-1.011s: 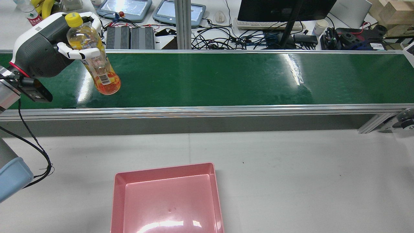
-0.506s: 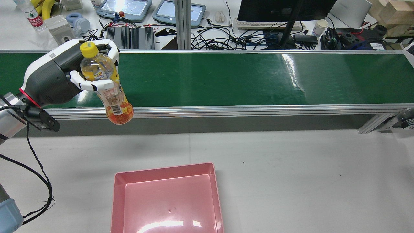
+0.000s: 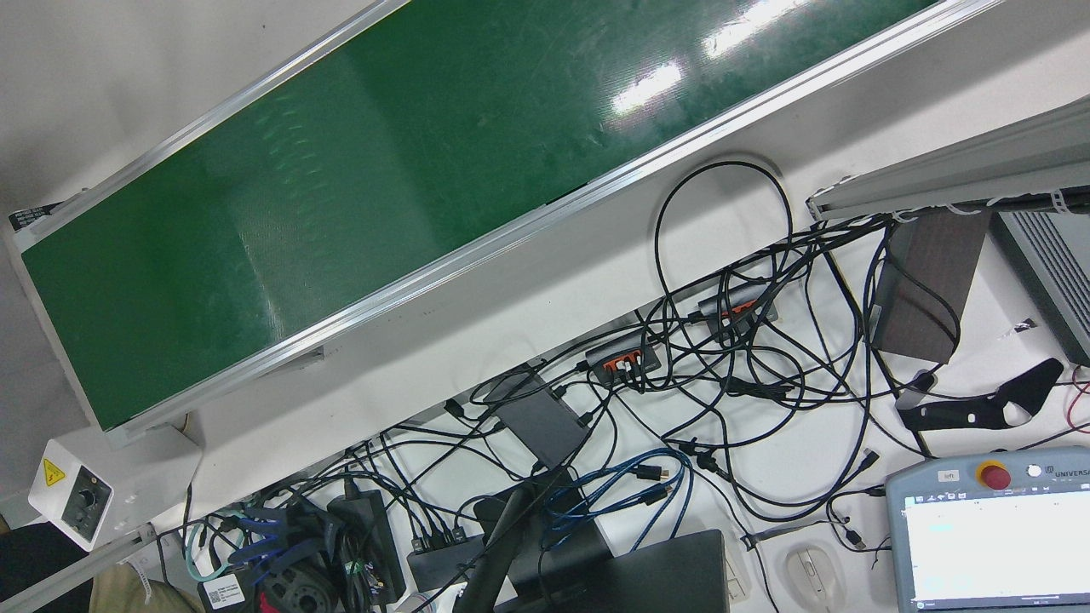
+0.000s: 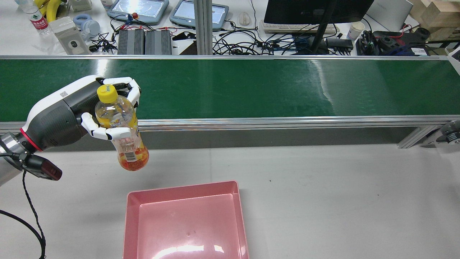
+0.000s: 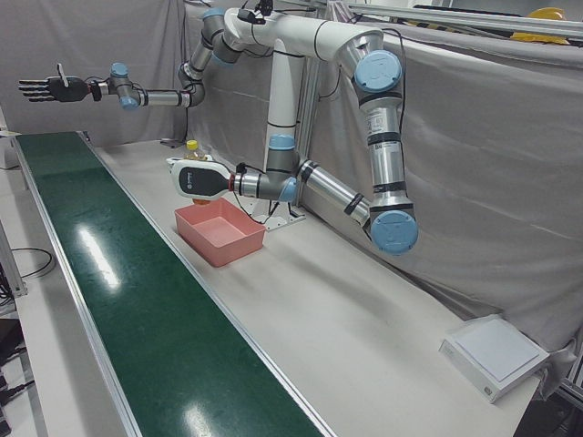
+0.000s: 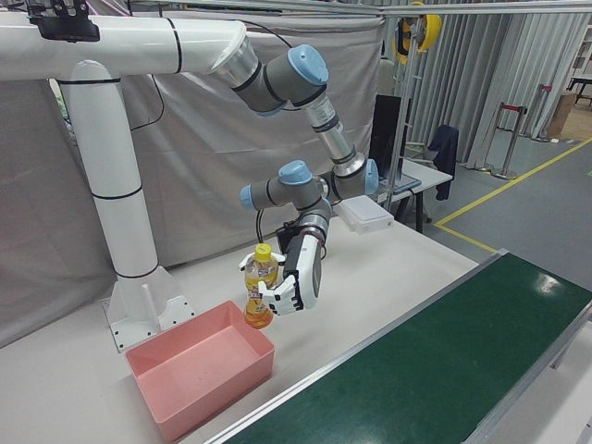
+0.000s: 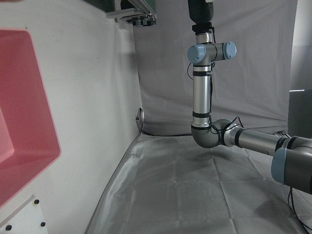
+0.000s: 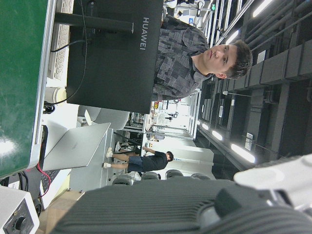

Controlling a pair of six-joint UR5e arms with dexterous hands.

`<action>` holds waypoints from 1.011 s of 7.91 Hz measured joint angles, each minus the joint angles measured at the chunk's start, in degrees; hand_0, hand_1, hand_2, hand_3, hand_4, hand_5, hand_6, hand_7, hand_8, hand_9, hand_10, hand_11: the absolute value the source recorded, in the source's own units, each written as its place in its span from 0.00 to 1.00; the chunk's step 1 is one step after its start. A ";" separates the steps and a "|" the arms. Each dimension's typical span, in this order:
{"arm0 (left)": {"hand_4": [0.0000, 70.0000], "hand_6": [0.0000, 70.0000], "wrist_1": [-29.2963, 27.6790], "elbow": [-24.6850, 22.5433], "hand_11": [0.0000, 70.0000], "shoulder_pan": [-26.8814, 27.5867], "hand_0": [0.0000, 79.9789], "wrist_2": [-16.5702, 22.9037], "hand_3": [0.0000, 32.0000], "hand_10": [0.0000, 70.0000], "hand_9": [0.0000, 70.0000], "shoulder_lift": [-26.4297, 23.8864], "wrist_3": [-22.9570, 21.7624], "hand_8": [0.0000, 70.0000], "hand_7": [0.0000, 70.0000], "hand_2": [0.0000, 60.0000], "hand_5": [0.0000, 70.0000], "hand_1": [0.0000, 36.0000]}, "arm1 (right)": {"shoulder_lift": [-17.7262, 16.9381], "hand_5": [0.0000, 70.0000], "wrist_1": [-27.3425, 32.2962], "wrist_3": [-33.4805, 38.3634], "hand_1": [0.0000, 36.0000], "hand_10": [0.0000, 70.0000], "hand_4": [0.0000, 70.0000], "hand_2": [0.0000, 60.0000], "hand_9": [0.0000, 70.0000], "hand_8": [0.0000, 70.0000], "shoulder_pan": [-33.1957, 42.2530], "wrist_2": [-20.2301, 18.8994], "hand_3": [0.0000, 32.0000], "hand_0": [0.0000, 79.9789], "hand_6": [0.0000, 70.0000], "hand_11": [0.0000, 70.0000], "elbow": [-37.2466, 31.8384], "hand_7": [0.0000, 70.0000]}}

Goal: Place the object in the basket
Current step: 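Carry the bottle with the left hand over the pink tray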

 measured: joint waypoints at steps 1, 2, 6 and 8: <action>0.49 0.81 0.26 -1.22 1.00 1.61 0.67 -0.03 0.00 1.00 1.00 1.66 0.52 0.91 1.00 1.00 1.00 0.92 | 0.00 0.00 0.00 0.00 0.00 0.00 0.00 0.00 0.00 0.00 0.00 0.00 0.00 0.00 0.00 0.00 0.00 0.00; 0.49 0.79 0.52 -2.47 1.00 3.51 0.67 -0.06 0.00 1.00 1.00 2.93 1.73 0.89 1.00 1.00 1.00 0.88 | 0.00 0.00 0.00 0.00 0.00 0.00 0.00 0.00 0.00 0.00 0.00 0.00 0.00 0.00 0.00 0.00 0.00 0.00; 0.48 0.53 1.68 -3.93 1.00 9.76 0.66 -0.44 0.00 0.81 0.87 5.02 6.31 0.61 0.89 0.46 0.98 0.45 | 0.00 0.00 0.00 0.00 0.00 0.00 0.00 0.00 0.00 0.00 0.00 0.00 0.00 0.00 0.00 0.00 0.00 0.00; 0.37 0.19 1.59 -3.81 0.75 11.49 0.67 -0.71 0.00 0.53 0.48 6.41 7.34 0.29 0.53 0.00 0.52 0.13 | 0.00 0.00 0.00 0.00 0.00 0.00 0.00 0.00 0.00 0.00 0.00 0.00 0.00 0.00 0.00 0.00 -0.06 0.00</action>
